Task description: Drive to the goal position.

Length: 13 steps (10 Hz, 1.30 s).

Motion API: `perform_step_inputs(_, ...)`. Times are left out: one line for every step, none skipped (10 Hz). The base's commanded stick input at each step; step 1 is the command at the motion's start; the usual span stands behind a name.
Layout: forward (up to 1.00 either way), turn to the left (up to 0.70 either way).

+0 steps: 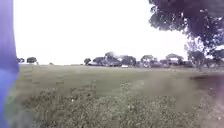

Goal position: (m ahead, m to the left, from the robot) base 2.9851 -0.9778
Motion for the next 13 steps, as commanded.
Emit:
perform_step_inputs(1.0,-0.4)
perform_step_inputs(1.0,-0.4)
perform_step_inputs(1.0,-0.4)
perform_step_inputs(1.0,-0.26)
perform_step_inputs(1.0,-0.08)
perform_step_inputs(1.0,0.0)
perform_step_inputs(1.0,0.0)
perform_step_inputs(1.0,0.0)
perform_step_inputs(1.0,0.0)
perform_step_inputs(1.0,0.0)
perform_step_inputs(1.0,0.0)
perform_step_inputs(1.0,0.0)
perform_step_inputs(1.0,0.0)
